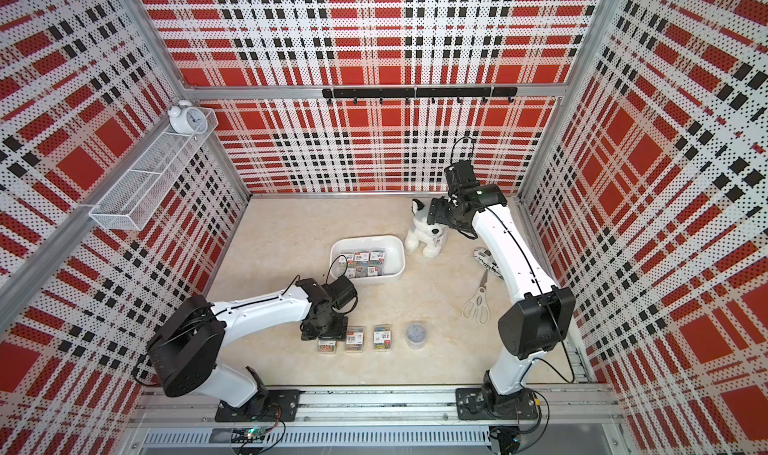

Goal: Take the paper clips out of the storage box
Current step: Pick up the boxed paper clips from the storage box.

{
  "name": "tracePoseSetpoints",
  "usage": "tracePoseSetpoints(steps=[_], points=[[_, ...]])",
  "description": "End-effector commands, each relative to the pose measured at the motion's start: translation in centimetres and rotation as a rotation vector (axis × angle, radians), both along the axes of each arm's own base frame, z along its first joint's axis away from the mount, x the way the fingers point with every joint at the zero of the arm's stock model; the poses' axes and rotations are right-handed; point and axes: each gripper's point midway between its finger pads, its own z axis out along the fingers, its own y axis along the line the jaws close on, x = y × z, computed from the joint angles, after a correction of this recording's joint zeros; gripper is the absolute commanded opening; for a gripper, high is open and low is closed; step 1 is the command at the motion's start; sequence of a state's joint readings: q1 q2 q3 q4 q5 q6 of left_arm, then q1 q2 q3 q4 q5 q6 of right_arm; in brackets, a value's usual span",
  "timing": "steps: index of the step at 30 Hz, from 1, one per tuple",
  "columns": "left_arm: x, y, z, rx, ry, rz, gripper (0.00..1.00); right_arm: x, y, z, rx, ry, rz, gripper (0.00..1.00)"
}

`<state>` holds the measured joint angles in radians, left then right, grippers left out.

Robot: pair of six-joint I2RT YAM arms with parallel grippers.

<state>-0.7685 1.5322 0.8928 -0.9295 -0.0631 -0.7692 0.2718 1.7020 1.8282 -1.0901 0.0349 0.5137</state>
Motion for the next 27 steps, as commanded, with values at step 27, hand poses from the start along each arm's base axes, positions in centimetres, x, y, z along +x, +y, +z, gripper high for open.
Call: tracePoseSetpoints(steps=[27], points=[[20.0,9.0,19.3,-0.246,-0.643,0.347,0.69,-1.7,5.1,1.8,0.025,-0.022,0.052,0.86]])
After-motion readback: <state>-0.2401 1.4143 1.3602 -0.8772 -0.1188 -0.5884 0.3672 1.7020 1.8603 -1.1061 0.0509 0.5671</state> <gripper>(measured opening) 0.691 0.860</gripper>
